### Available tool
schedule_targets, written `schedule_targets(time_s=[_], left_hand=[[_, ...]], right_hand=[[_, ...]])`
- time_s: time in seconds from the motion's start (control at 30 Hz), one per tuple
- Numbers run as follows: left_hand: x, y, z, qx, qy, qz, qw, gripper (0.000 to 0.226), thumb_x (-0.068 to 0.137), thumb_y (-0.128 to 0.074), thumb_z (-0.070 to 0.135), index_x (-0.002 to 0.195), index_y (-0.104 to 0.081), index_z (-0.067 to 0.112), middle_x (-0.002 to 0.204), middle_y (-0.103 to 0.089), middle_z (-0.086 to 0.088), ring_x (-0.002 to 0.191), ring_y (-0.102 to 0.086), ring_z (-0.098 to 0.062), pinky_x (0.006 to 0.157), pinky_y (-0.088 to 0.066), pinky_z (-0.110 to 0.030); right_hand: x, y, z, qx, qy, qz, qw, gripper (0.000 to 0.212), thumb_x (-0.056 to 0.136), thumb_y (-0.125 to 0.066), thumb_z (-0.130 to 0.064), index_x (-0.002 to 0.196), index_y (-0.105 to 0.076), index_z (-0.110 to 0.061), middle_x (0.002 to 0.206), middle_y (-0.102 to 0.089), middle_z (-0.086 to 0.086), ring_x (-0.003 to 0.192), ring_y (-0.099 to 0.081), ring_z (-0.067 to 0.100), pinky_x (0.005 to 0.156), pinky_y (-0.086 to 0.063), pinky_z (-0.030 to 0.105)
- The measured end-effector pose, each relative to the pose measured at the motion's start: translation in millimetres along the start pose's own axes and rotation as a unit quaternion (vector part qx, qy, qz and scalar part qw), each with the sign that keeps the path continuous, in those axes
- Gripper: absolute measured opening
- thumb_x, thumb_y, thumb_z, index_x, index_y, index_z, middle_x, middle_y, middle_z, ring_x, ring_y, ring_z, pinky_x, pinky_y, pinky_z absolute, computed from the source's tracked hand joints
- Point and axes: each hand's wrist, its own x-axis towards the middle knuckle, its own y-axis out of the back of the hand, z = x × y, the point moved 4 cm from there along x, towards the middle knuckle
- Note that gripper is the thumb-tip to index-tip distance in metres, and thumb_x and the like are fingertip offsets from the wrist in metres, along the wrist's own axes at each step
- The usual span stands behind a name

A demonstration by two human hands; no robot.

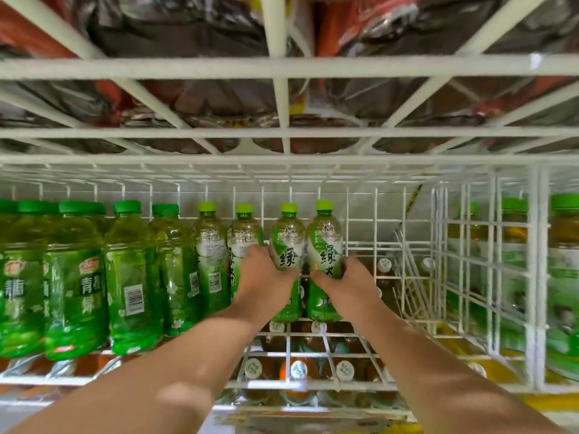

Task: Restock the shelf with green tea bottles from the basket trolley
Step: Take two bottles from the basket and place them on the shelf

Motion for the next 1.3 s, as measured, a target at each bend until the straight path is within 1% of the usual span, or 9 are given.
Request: schedule_targets(time_s=[0.1,0.33,0.47,0.57,0.63,0.9,1.07,1.2,1.3], left_hand=[[-4.1,1.1,1.4,0.025,-0.012,0.028,0.999,0.03,0.085,-0.077,0.019,0.077,-0.05,0.011,0.063,-0.055,-0.004,0.036,-0.045,-0.004,0.031,-0.031,-0.014],[-5.4,5.2,-0.3,0.123,0.008,0.032,0.992,0.042,0.087,-0.075,0.033,0.064,-0.048,0.012,0.056,-0.05,-0.001,0.042,-0.04,-0.01,0.036,-0.038,-0.018],[-5.4,7.7,7.2,0.146,0.025,0.023,0.989,0.046,0.086,-0.077,0.031,0.059,-0.043,0.014,0.053,-0.045,0.001,0.039,-0.038,-0.008,0.029,-0.025,-0.012],[-8.0,8.0,4.7,0.18,0.015,0.026,0.983,0.047,0.085,-0.077,0.027,0.057,-0.042,0.014,0.058,-0.047,0.0,0.046,-0.041,-0.01,0.039,-0.035,-0.016],[-10.3,5.7,1.4,0.181,0.012,0.026,0.983,0.046,0.085,-0.078,0.026,0.057,-0.043,0.013,0.06,-0.05,-0.002,0.05,-0.045,-0.012,0.048,-0.046,-0.023],[-19.5,4.1,-11.1,0.143,0.055,0.05,0.987,0.038,0.083,-0.078,0.04,0.075,-0.046,0.02,0.071,-0.067,-0.004,0.057,-0.064,-0.015,0.053,-0.056,-0.028],[-18.5,2.6,-11.5,0.202,0.064,0.021,0.977,0.042,0.087,-0.073,0.042,0.07,-0.049,0.013,0.06,-0.052,0.0,0.049,-0.05,-0.012,0.045,-0.042,-0.023],[-18.4,2.5,-3.0,0.294,0.03,-0.015,0.955,0.045,0.091,-0.068,0.043,0.066,-0.042,0.016,0.061,-0.047,0.002,0.056,-0.05,-0.015,0.053,-0.044,-0.025],[-19.8,5.4,-0.7,0.302,0.026,-0.025,0.953,0.045,0.09,-0.068,0.043,0.065,-0.044,0.015,0.06,-0.049,0.001,0.053,-0.049,-0.013,0.051,-0.043,-0.023]], right_hand=[[3.0,-5.4,7.1,0.008,-0.014,0.001,1.0,0.019,0.084,-0.077,-0.026,0.092,-0.06,-0.024,0.083,-0.068,-0.006,0.072,-0.066,0.007,0.056,-0.051,0.02],[2.2,-10.1,9.4,-0.033,-0.012,-0.015,0.999,0.018,0.086,-0.075,-0.032,0.096,-0.067,-0.02,0.077,-0.07,-0.003,0.062,-0.066,0.012,0.044,-0.049,0.018],[1.2,-11.4,9.9,-0.053,-0.048,-0.017,0.997,0.022,0.087,-0.072,-0.039,0.096,-0.066,-0.02,0.076,-0.069,0.002,0.055,-0.061,0.013,0.037,-0.04,0.018],[-2.6,-12.3,12.8,-0.08,-0.055,-0.039,0.994,0.019,0.089,-0.069,-0.037,0.097,-0.066,-0.02,0.078,-0.069,0.0,0.061,-0.064,0.013,0.042,-0.041,0.018],[-4.7,-9.2,16.7,-0.091,-0.055,-0.043,0.993,0.018,0.089,-0.069,-0.034,0.097,-0.067,-0.018,0.079,-0.068,-0.001,0.062,-0.064,0.011,0.041,-0.041,0.014],[-4.9,-6.3,18.6,-0.105,-0.07,-0.055,0.99,0.028,0.087,-0.071,-0.041,0.097,-0.07,-0.016,0.083,-0.072,0.0,0.07,-0.068,0.014,0.051,-0.047,0.022],[-5.7,-5.8,14.8,-0.115,-0.092,-0.066,0.987,0.029,0.088,-0.07,-0.043,0.088,-0.069,-0.014,0.078,-0.07,0.003,0.065,-0.066,0.015,0.049,-0.044,0.022],[-10.6,-8.1,11.4,-0.109,-0.102,-0.057,0.987,0.025,0.089,-0.069,-0.042,0.083,-0.066,-0.018,0.079,-0.069,0.002,0.069,-0.066,0.018,0.054,-0.05,0.027],[-12.7,-9.7,13.0,-0.117,-0.11,-0.054,0.986,0.027,0.091,-0.066,-0.043,0.088,-0.064,-0.017,0.077,-0.065,0.0,0.063,-0.06,0.012,0.048,-0.04,0.023]])
